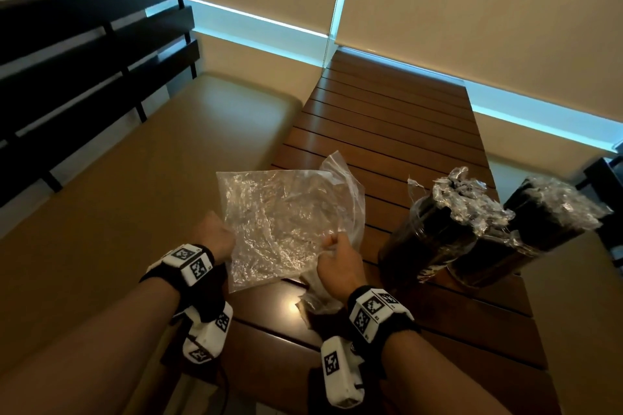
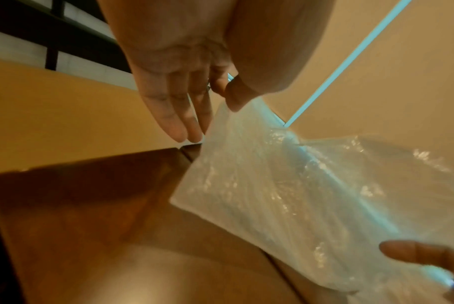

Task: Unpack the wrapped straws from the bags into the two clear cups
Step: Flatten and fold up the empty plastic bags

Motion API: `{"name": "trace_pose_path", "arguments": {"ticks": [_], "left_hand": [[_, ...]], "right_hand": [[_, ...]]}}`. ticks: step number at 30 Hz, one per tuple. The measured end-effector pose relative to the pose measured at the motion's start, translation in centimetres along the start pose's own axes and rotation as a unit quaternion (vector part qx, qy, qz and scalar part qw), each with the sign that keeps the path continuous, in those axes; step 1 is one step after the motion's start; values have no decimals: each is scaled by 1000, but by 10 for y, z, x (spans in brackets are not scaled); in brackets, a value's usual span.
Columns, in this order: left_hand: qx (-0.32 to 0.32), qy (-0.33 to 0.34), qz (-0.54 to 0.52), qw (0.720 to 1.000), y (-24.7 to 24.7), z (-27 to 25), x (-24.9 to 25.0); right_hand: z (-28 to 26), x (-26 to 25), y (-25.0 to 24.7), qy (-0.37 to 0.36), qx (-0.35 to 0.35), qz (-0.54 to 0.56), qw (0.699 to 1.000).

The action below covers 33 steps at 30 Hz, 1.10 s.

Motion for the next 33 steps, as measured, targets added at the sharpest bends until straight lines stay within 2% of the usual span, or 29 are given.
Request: {"name": "trace_pose_path", "arguments": {"ticks": [5, 7, 9, 11, 12, 15, 18, 20, 24, 29, 31, 33], "left_hand": [[39, -22, -130, 990, -11, 5, 1], [15, -35, -165, 986, -9, 5, -5], [-70, -53, -201, 976, -1, 1, -10], [-175, -60, -166, 969, 6, -11, -7], [-198, -52, -122, 971, 7, -15, -5], [-182, -6, -34, 983, -1, -18, 2], [-180, 26, -51, 982, -14, -10, 2], [-189, 37, -62, 979, -19, -10, 6], [-131, 68, -63, 987, -29, -3, 11], [66, 31, -28, 997, -75, 23, 8], [132, 82, -5, 988, -92, 21, 30], [201, 163, -12, 966, -109, 5, 67]], "right_hand": [[-7, 7, -23, 65, 150, 92, 982], [-6, 7, -25, 73, 132, 80, 985], [2, 9, -19, 63, 74, 30, 995], [9, 13, -17, 61, 61, -8, 996], [11, 13, -20, 61, 77, -15, 995], [16, 11, -23, 46, 112, 18, 992], [22, 4, -18, 20, 88, 9, 996], [25, -1, -18, 12, 108, -2, 994], [26, -4, -20, 11, 130, -41, 991], [21, 9, -42, 70, 164, -73, 981], [16, 0, -43, 50, 180, -81, 979], [6, -22, -44, -26, 227, -56, 972]]}}
Point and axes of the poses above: each hand's wrist, its own z-axis towards the middle knuckle, its own y-axis out of the palm, x = y × z, the point moved 5 cm from there along z, towards the middle knuckle, and after that the axes turned 6 degrees about -z, right-handed, at the moved point
